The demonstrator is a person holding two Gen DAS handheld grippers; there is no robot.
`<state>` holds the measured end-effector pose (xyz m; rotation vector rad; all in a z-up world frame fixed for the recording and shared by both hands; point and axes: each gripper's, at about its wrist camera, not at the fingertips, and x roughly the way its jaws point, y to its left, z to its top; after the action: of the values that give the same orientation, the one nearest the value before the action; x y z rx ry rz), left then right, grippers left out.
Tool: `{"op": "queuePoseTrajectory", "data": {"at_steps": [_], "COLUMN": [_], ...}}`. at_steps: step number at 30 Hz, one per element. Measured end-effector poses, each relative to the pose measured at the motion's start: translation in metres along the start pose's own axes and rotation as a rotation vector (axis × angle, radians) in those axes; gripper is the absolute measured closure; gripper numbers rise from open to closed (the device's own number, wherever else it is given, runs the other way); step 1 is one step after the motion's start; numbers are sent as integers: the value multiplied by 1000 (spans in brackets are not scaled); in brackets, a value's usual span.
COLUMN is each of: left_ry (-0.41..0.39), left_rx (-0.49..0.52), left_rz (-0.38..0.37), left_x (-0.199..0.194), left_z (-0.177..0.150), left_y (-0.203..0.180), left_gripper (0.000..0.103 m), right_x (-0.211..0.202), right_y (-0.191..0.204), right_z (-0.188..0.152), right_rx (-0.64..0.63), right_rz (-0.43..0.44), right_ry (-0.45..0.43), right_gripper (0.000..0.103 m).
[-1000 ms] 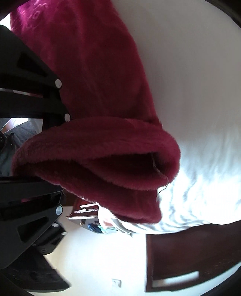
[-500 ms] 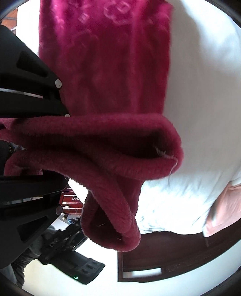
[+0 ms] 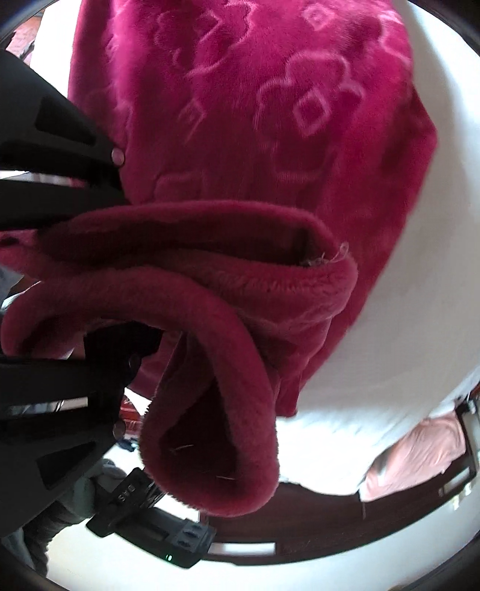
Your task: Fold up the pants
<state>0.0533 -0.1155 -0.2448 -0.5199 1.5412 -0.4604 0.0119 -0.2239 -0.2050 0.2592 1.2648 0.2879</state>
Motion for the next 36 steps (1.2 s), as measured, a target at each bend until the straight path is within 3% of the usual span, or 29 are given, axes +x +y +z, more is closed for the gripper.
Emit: {"op": "queuePoseTrajectory", "data": {"at_steps": [7, 15, 18, 22, 28, 31, 36], "left_ry": [-35, -110, -145, -207, -185, -189, -279], "left_rx": [-67, -194, -219, -255, -293, -328, -378], "left_rz": [27, 51, 55, -16, 42, 73, 54], "left_x": [-20, -61, -71, -69, -27, -19, -43], "left_z": [-13, -50, -62, -79, -92, -100, -113], "left_y": [45, 95, 98, 83, 74, 80, 75], "left_gripper": [51, 51, 51, 51, 51, 52, 51], "right_x": [37, 27, 35, 60, 100, 96, 76], "right_y": [3, 26, 46, 61, 64, 64, 64], "right_z": [15, 32, 40, 59, 77, 76, 80], "right_rx": [-13, -41, -125, -208, -287, -318, -348], "right_rz": [-48, 54, 84, 72, 72, 104, 176], "right_ry": [48, 55, 70, 94, 155, 171, 165], "right_gripper": [59, 59, 59, 59, 59, 59, 59]}}
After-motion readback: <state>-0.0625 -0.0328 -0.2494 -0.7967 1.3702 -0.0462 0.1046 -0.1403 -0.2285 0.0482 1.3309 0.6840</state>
